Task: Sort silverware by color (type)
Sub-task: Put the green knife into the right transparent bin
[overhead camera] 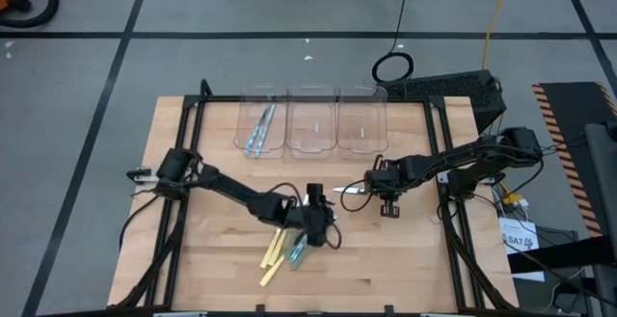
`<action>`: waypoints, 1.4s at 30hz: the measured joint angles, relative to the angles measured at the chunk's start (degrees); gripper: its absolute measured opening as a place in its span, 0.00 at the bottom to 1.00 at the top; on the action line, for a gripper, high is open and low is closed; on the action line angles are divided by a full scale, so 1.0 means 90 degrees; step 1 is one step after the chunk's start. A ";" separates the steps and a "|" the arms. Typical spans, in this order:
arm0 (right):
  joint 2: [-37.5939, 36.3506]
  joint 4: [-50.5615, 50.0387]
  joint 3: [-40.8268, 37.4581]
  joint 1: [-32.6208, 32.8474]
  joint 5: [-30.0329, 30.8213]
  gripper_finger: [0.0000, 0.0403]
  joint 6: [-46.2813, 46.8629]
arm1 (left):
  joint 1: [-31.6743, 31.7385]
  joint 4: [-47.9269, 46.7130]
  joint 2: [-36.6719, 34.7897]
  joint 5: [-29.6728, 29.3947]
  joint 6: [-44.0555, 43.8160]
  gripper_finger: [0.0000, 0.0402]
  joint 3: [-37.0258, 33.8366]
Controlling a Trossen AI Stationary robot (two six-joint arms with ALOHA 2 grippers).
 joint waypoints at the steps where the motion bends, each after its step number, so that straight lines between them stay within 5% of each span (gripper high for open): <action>1: 0.0000 0.0029 0.0000 0.0000 0.0001 0.00 0.0002 | 0.0102 0.0238 0.0075 0.0164 0.0000 0.57 0.0004; 24: -0.0002 0.0693 0.0005 0.0220 -0.0339 0.00 -0.0194 | 0.1030 0.0505 0.0725 0.0441 0.0843 0.57 0.0007; 36: -0.0005 0.0702 0.0010 0.0299 -0.0356 0.00 -0.0193 | 0.1324 0.0750 0.0835 0.0522 0.1561 0.36 0.0007; 42: -0.0007 0.0580 0.0015 0.0492 -0.0596 0.00 0.0087 | 0.1378 0.0698 0.0837 0.0619 0.1831 0.33 0.0007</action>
